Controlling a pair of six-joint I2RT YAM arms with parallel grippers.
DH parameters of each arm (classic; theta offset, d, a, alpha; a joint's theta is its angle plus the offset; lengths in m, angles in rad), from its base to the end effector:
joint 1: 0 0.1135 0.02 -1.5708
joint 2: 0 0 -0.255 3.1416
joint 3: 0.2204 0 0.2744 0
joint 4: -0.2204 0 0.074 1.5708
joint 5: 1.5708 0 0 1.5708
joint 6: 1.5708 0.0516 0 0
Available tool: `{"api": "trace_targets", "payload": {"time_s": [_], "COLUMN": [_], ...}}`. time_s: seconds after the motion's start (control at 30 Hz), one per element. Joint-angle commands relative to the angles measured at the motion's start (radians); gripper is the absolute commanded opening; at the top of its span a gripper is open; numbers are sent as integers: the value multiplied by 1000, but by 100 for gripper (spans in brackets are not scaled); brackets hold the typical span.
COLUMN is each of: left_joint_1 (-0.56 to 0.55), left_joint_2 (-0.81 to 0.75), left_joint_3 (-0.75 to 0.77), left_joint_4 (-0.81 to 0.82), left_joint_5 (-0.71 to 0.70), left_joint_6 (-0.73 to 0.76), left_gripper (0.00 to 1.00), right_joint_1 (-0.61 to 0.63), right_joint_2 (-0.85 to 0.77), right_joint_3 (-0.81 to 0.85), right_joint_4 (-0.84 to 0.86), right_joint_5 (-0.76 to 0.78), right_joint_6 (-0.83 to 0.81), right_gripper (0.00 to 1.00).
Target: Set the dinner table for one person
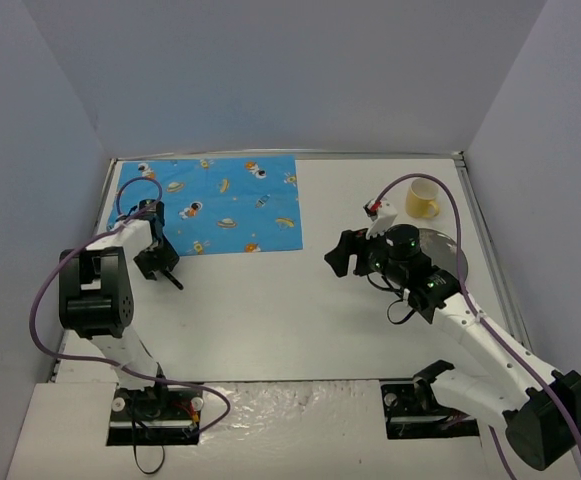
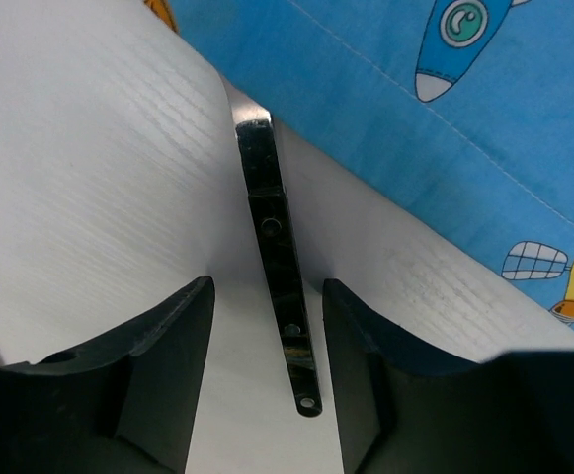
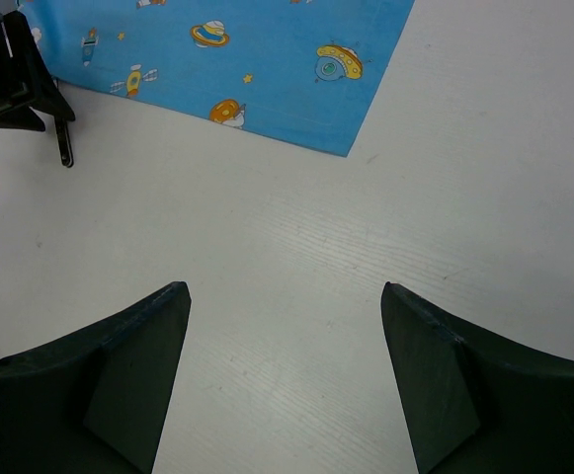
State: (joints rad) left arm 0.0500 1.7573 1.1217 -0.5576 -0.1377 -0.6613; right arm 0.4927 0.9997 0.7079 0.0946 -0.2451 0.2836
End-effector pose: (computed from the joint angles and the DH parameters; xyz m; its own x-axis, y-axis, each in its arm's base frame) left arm 0.3637 0.0253 0.1371 -0.6712 -0.6427 -0.3693 -0.6491 0.7502 -0.1257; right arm 0.2386 0.1423 0.2842 -0.3528 0.1187 -0.9281 -0.5935 0.7385 0.3200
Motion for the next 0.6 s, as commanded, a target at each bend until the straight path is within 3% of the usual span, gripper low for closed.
{"api": "trace_targets", "payload": {"time_s": [0.0,0.23,0.57], "left_joint_1": [11,15,14], "left_joint_2": [1,-70,-300], "left_joint_3": [-28,-141,-338], "left_joint_4": [25,-23,-122], "left_joint_5": [-37,-6,7], "left_joint_6": [-18,-63,-153], "left_gripper": [39,7,12], "right_joint_1": [6,6,6], "right_joint_2": [-37,-65,-102], "right_joint_3": [0,0,4], "right_joint_4": [57,56,59], "right_joint_5": [-18,-24,-28], "right_joint_6": [3,3,5], "right_gripper": [75,75,75]}}
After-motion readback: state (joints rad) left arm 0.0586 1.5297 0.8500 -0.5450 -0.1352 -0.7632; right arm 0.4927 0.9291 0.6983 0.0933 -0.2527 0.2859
